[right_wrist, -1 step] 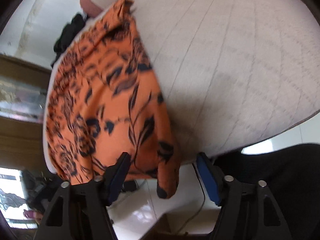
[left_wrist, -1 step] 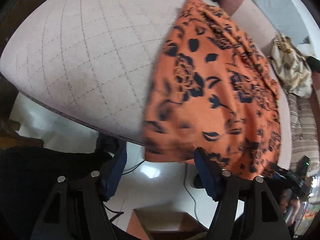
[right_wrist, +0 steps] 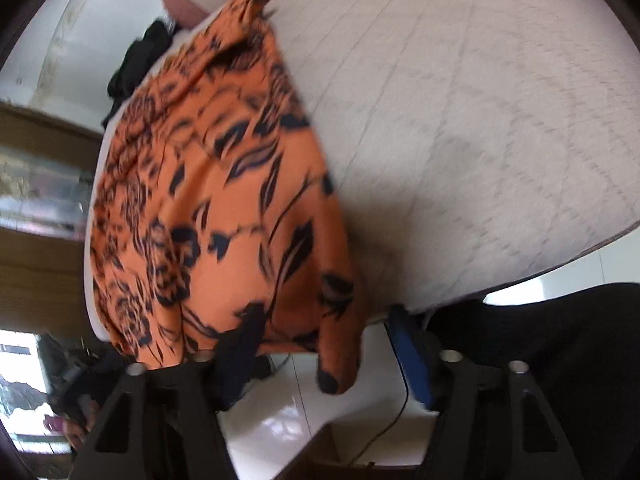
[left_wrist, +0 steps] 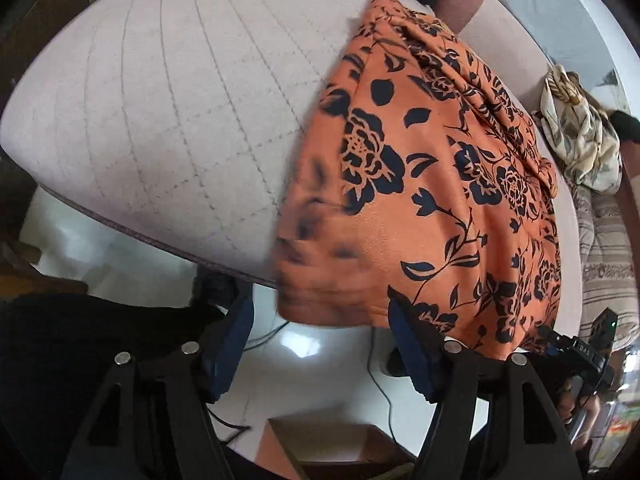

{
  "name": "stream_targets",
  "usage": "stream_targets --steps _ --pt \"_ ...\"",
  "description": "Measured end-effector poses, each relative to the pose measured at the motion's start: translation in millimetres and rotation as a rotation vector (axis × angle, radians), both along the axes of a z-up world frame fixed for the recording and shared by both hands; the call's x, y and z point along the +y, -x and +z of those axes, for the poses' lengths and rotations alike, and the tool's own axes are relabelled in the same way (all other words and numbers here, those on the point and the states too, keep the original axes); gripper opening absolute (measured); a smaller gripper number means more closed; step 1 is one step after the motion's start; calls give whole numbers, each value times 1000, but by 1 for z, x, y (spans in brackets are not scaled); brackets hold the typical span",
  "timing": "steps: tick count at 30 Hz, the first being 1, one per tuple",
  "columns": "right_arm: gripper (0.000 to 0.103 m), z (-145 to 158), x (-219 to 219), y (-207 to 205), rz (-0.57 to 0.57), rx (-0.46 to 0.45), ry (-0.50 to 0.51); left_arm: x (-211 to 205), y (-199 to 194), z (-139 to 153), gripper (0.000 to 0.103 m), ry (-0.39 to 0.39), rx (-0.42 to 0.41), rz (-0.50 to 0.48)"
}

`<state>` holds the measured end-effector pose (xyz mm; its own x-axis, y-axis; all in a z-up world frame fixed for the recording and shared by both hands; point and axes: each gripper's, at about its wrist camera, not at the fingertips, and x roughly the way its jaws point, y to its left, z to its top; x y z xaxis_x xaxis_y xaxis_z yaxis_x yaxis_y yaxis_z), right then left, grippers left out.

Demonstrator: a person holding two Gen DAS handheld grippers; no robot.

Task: Fold small clothes

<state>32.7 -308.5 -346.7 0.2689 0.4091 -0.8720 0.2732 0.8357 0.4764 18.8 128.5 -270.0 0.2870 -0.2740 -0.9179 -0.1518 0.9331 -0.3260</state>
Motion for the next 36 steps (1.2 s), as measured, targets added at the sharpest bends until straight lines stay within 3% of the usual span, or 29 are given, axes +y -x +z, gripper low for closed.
stream_targets --steps 2,5,8,12,13,14,16,17,20,21,22,25,27,31,36 --pt "52 -2 6 0 11 6 18 -1 -2 -2 72 -21 -1 8" --pt "48 -6 10 -1 17 22 28 4 -21 -16 72 -68 68 29" --pt "48 -4 8 0 12 29 14 10 -23 -21 72 -23 67 60" --pt "51 -6 9 1 27 47 3 3 -29 -23 71 14 63 19" --pt "56 -7 11 0 30 55 0 -1 -33 -24 66 12 59 6" --pt "56 -9 14 -1 31 56 -5 3 -29 -22 51 10 58 -6" --pt "56 -8 18 -2 38 40 12 0 -32 -26 33 19 73 -21" --pt "54 -8 21 -3 46 38 24 -1 -34 -27 31 24 74 -22" --pt "30 -1 28 -1 88 33 83 3 -36 -29 16 63 80 -6" --pt "15 3 31 -1 104 30 108 6 -37 -29 15 68 78 -12" --pt "11 10 33 1 124 20 140 11 -42 -31 14 68 75 -20" --pt "9 34 27 5 119 -29 122 11 -43 -12 12 99 43 -57" --pt "9 54 22 4 112 -69 99 17 -47 7 12 162 3 -78" --pt "9 107 -1 -10 71 -199 -26 37 -62 55 12 269 -105 -91" --pt "9 157 -33 -49 -29 -373 -150 59 -112 103 12 351 -193 -70"
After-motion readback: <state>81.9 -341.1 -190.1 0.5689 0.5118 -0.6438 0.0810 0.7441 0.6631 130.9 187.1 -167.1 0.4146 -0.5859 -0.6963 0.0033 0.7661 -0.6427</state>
